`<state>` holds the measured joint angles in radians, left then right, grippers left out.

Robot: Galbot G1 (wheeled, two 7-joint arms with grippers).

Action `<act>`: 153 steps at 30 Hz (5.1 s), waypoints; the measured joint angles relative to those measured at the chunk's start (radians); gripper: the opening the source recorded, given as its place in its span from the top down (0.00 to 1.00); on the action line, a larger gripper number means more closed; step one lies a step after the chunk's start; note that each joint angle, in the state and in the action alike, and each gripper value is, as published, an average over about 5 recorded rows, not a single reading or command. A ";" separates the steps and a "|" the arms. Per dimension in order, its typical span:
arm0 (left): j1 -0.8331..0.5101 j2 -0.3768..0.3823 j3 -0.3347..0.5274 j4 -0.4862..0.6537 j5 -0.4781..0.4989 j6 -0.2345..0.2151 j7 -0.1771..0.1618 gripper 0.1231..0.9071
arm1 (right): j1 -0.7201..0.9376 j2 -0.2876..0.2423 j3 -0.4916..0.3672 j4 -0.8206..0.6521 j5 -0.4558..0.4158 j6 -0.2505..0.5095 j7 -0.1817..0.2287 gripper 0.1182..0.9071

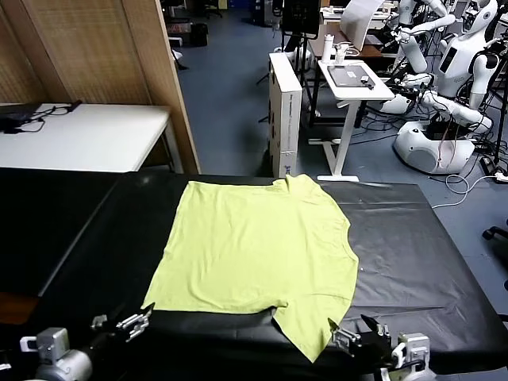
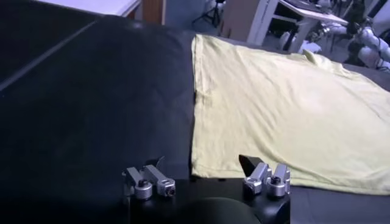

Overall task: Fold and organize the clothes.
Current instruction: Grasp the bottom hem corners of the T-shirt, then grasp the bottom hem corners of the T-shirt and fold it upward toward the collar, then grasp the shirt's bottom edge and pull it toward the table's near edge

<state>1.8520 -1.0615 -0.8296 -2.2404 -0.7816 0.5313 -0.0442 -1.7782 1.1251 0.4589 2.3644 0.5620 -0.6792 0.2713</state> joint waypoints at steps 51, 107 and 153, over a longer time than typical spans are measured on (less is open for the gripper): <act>0.058 -0.039 0.022 -0.022 0.033 -0.013 -0.006 0.97 | -0.161 -0.024 0.106 0.128 -0.013 0.003 -0.034 0.97; -0.517 -0.117 0.222 0.274 0.140 -0.104 0.008 0.97 | 0.628 -0.121 -0.128 -0.489 0.030 0.222 -0.108 0.97; -0.387 -0.111 0.212 0.270 0.208 -0.105 0.035 0.00 | 0.291 -0.237 0.071 -0.297 0.070 0.140 -0.177 0.14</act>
<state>1.4648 -1.1725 -0.6172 -1.9708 -0.5736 0.4268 -0.0093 -1.4868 0.8882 0.5297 2.0678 0.6323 -0.5393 0.0939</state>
